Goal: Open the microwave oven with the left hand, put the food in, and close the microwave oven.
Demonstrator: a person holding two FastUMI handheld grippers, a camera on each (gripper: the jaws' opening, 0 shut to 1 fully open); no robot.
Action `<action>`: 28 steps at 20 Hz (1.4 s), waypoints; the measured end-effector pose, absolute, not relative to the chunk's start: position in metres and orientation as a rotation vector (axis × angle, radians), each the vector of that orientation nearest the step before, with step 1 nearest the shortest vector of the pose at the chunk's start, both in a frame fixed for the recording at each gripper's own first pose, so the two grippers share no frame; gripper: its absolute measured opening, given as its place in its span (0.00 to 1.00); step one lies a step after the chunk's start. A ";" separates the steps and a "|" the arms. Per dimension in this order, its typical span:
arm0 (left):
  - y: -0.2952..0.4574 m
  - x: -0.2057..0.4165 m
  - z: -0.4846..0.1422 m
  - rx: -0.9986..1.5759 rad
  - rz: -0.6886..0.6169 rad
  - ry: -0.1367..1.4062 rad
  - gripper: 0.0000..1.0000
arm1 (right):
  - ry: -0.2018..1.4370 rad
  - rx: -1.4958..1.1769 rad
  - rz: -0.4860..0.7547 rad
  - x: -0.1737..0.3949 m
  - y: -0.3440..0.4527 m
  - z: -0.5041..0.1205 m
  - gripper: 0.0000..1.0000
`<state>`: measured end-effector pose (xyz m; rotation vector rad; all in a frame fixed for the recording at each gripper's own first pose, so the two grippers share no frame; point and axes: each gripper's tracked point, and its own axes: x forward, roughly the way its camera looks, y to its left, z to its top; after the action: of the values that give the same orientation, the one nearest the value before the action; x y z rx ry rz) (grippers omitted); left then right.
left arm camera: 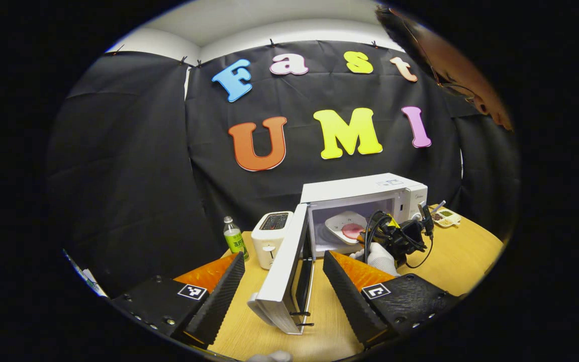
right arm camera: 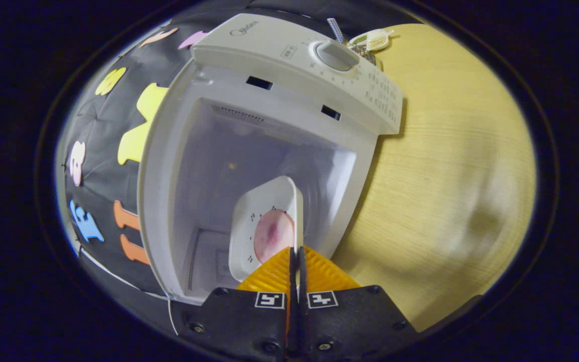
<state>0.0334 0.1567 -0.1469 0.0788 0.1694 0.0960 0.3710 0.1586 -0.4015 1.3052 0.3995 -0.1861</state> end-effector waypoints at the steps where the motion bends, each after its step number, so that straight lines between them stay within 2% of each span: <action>1: 0.159 0.033 -0.149 0.082 0.103 0.174 0.96 | 0.398 1.295 -0.208 0.375 0.159 -0.407 0.03; 8: 0.161 0.026 -0.151 0.110 0.122 0.182 0.96 | 0.328 1.248 -0.222 0.398 0.160 -0.410 0.05; 10: 0.159 0.025 -0.150 0.111 0.126 0.178 0.96 | 0.320 1.233 -0.209 0.396 0.155 -0.406 0.11; 11: 0.159 0.023 -0.152 0.110 0.131 0.186 0.96 | 0.316 1.237 -0.194 0.397 0.154 -0.404 0.10; 12: 0.158 0.023 -0.151 0.111 0.132 0.181 0.96 | 0.308 1.237 -0.183 0.396 0.151 -0.401 0.16; 15: 0.156 0.024 -0.148 0.115 0.137 0.175 0.96 | 0.283 1.191 -0.165 0.383 0.139 -0.389 0.20; 16: 0.155 0.024 -0.146 0.116 0.136 0.171 0.96 | 0.287 1.139 -0.141 0.376 0.138 -0.382 0.29; 17: 0.155 0.025 -0.145 0.120 0.136 0.167 0.96 | 0.293 1.081 -0.133 0.363 0.136 -0.376 0.51; 18: 0.156 0.027 -0.143 0.120 0.139 0.166 0.96 | 0.272 1.029 -0.120 0.352 0.132 -0.364 0.43; 22: 0.162 0.027 -0.121 0.119 0.146 0.134 0.96 | 0.212 0.793 -0.018 0.312 0.115 -0.301 1.00; 25: 0.165 0.027 -0.107 0.117 0.136 0.121 0.96 | 0.208 0.665 0.052 0.281 0.097 -0.262 1.00; 28: 0.174 0.023 -0.110 0.084 0.138 0.131 0.96 | 0.234 0.420 0.093 0.241 0.058 -0.241 1.00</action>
<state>0.0233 0.1736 -0.1096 0.0845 0.1306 0.1381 0.2405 0.0577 -0.2415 0.4204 0.2342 0.0931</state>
